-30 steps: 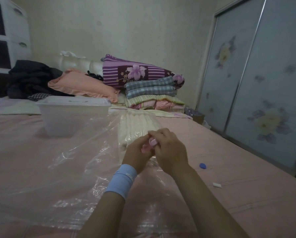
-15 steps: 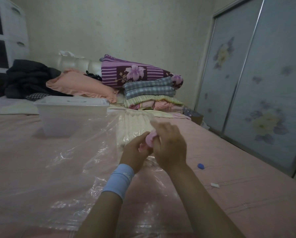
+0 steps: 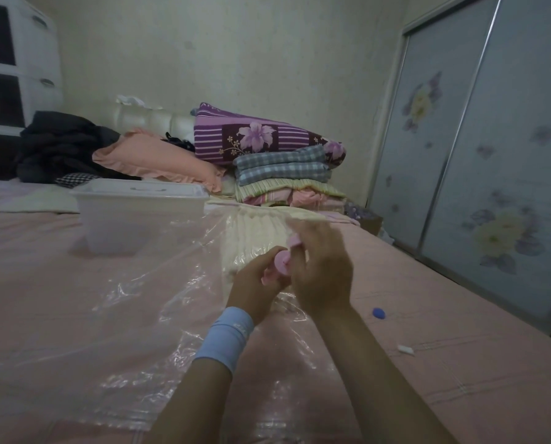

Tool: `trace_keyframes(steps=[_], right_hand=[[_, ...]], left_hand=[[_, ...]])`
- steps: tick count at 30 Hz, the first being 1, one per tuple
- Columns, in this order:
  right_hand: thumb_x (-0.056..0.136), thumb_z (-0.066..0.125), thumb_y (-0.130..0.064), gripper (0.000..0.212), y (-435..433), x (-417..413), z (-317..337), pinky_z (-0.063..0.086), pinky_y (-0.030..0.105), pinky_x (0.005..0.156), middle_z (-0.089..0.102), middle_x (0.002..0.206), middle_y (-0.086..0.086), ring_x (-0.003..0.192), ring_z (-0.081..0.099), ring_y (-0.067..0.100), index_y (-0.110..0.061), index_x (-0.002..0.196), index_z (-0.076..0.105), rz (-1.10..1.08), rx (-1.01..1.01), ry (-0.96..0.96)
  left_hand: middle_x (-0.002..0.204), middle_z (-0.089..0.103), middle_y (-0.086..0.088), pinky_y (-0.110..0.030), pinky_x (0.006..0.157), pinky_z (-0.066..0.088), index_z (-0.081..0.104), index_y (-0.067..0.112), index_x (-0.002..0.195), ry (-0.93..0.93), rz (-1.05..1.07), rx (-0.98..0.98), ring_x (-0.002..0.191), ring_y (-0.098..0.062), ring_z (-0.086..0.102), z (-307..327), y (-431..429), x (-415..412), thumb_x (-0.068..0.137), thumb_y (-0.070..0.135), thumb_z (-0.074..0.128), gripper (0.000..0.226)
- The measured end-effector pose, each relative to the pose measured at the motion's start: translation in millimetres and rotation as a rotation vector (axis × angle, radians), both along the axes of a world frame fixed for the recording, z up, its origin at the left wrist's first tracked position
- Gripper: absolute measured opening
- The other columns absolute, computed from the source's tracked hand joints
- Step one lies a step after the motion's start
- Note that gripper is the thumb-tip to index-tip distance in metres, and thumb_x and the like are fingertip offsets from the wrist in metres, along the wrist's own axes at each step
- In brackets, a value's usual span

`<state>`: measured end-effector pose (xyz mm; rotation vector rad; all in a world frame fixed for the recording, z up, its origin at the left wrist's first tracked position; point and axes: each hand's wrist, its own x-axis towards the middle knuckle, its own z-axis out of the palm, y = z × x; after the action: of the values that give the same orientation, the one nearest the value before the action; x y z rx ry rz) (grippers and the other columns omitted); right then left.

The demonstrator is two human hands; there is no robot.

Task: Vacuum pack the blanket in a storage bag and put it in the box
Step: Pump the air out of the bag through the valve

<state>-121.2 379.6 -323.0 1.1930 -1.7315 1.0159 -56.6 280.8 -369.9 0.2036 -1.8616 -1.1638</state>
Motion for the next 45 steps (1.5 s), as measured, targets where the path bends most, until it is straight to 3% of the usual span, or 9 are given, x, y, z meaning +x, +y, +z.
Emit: trace_keyframes(steps=[4, 9, 12, 16, 20, 27, 35, 41, 45], right_hand=[[0.093, 0.042, -0.032, 0.038, 0, -9, -10, 0.049, 0.035, 0.076, 0.064, 0.109, -0.003, 0.098, 0.055, 0.019, -0.023, 0.117, 0.070, 0.039, 0.238, -0.091], [0.095, 0.052, -0.010, 0.026, 16, 10, 57, 0.046, 0.025, 0.077, 0.068, 0.102, 0.009, 0.093, 0.059, 0.021, -0.010, 0.110, 0.073, 0.079, -0.278, 0.195], [0.094, 0.053, -0.004, 0.026, 14, 11, 55, 0.041, 0.017, 0.081, 0.067, 0.103, 0.011, 0.094, 0.059, 0.023, -0.008, 0.110, 0.074, 0.038, -0.379, 0.209], [0.093, 0.037, -0.023, 0.042, 1, 1, -1, 0.053, 0.038, 0.077, 0.061, 0.116, 0.004, 0.101, 0.055, 0.020, -0.019, 0.119, 0.069, 0.059, 0.071, -0.019], [0.089, 0.038, -0.027, 0.042, -2, -9, -3, 0.048, 0.043, 0.088, 0.058, 0.117, -0.004, 0.104, 0.050, 0.016, -0.025, 0.116, 0.069, 0.133, 0.326, -0.122], [0.096, 0.051, -0.004, 0.025, 12, 15, 59, 0.047, 0.023, 0.083, 0.062, 0.104, 0.012, 0.098, 0.058, 0.021, -0.003, 0.111, 0.071, 0.159, -0.365, 0.126], [0.090, 0.036, -0.030, 0.043, -2, -9, -13, 0.049, 0.046, 0.089, 0.054, 0.117, -0.002, 0.105, 0.052, 0.017, -0.021, 0.117, 0.068, 0.168, 0.288, -0.202], [0.095, 0.051, -0.002, 0.026, 15, 17, 64, 0.049, 0.027, 0.092, 0.062, 0.110, 0.014, 0.106, 0.057, 0.023, -0.002, 0.112, 0.070, 0.194, -0.312, 0.158], [0.095, 0.044, -0.006, 0.034, 6, 10, 31, 0.047, 0.030, 0.092, 0.062, 0.115, 0.013, 0.108, 0.056, 0.024, -0.005, 0.119, 0.068, 0.115, -0.195, 0.119]], left_hand=[[0.090, 0.070, 0.016, -0.029, 0.086, 0.054, 0.063, 0.057, 0.093, -0.009, 0.016, 0.017, 0.089, -0.008, 0.065, 0, 2, 1, 0.082, 0.014, 0.067, 0.045], [0.096, 0.069, 0.009, -0.040, 0.090, 0.053, 0.064, 0.035, 0.102, -0.022, -0.018, -0.017, 0.093, -0.015, 0.064, 2, -3, 2, 0.076, 0.010, 0.074, 0.038], [0.095, 0.069, 0.012, -0.035, 0.088, 0.054, 0.064, 0.037, 0.102, -0.032, 0.006, -0.054, 0.092, -0.014, 0.064, 0, -1, 0, 0.074, 0.010, 0.075, 0.040], [0.085, 0.068, 0.024, -0.013, 0.073, 0.050, 0.065, 0.044, 0.091, -0.013, -0.004, 0.010, 0.082, 0.000, 0.063, -2, 1, 2, 0.083, 0.005, 0.067, 0.039], [0.086, 0.070, 0.013, -0.014, 0.073, 0.051, 0.062, 0.050, 0.094, 0.003, -0.012, 0.058, 0.086, -0.009, 0.065, 0, 1, 4, 0.087, 0.012, 0.066, 0.039], [0.098, 0.069, 0.008, -0.040, 0.092, 0.053, 0.064, 0.046, 0.095, -0.001, -0.034, 0.008, 0.096, -0.017, 0.064, 1, -4, 2, 0.076, 0.006, 0.073, 0.045], [0.091, 0.070, 0.009, -0.015, 0.075, 0.051, 0.065, 0.040, 0.103, -0.017, -0.018, 0.051, 0.088, -0.013, 0.066, -3, 0, 0, 0.086, 0.014, 0.067, 0.031], [0.097, 0.069, 0.007, -0.029, 0.087, 0.054, 0.064, 0.036, 0.100, -0.001, -0.052, 0.025, 0.094, -0.015, 0.064, 1, -6, 3, 0.078, 0.008, 0.073, 0.037], [0.092, 0.069, 0.014, -0.027, 0.084, 0.053, 0.063, 0.047, 0.092, -0.002, -0.036, 0.008, 0.094, -0.015, 0.065, -2, -4, 1, 0.076, 0.011, 0.072, 0.041]])
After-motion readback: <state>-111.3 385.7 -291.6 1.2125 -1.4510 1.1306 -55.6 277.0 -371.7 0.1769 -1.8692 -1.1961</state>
